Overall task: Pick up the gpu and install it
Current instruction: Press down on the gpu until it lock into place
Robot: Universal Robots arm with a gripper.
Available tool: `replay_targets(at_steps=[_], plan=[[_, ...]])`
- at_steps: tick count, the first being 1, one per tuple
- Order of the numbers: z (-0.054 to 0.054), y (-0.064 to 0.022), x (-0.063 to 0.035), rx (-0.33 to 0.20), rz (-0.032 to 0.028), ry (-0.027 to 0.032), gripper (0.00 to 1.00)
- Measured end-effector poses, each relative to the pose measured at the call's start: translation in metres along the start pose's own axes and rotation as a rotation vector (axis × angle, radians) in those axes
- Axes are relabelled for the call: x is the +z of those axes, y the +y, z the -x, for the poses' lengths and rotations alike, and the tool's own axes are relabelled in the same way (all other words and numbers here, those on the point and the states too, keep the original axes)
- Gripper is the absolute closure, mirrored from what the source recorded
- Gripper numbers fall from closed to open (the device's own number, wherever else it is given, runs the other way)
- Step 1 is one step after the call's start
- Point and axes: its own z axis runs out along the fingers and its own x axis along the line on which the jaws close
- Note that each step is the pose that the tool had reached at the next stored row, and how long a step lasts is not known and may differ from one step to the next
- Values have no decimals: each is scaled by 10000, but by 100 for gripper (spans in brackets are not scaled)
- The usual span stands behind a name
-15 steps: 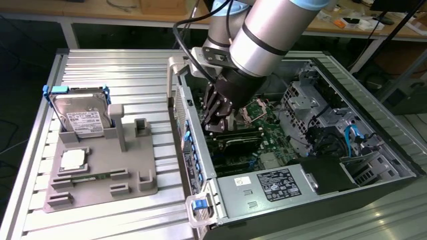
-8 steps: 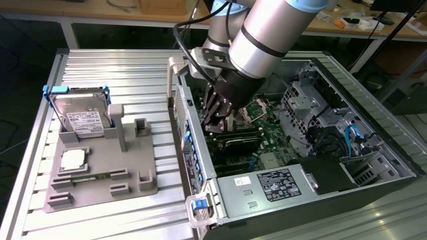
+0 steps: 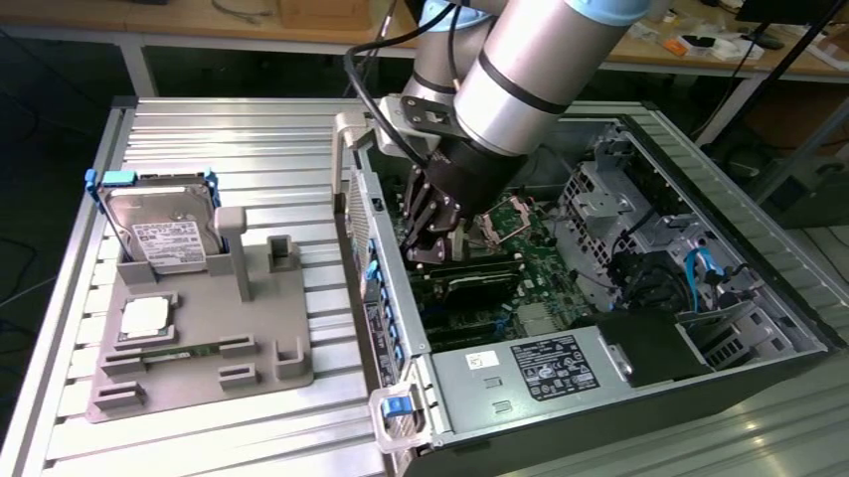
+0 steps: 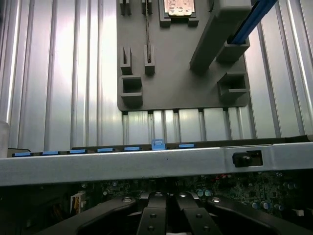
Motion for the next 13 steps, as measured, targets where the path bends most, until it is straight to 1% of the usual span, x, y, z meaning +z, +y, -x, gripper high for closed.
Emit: replay_targets(at_steps=[2,3,4,5,6,9,11,13], plan=[[1,1,-7,-1,0,-2,89],[3,4,-19,-3,-2,-13,89],[4,8,-36,-5,-4,-31,89],[4,14,-67,-5,4,-31,89],[3,24,-115,1,33,-2,89],[4,34,-198,3,84,8,89],[6,8,-206,4,104,7,89],[8,-43,-220,4,131,8,89]])
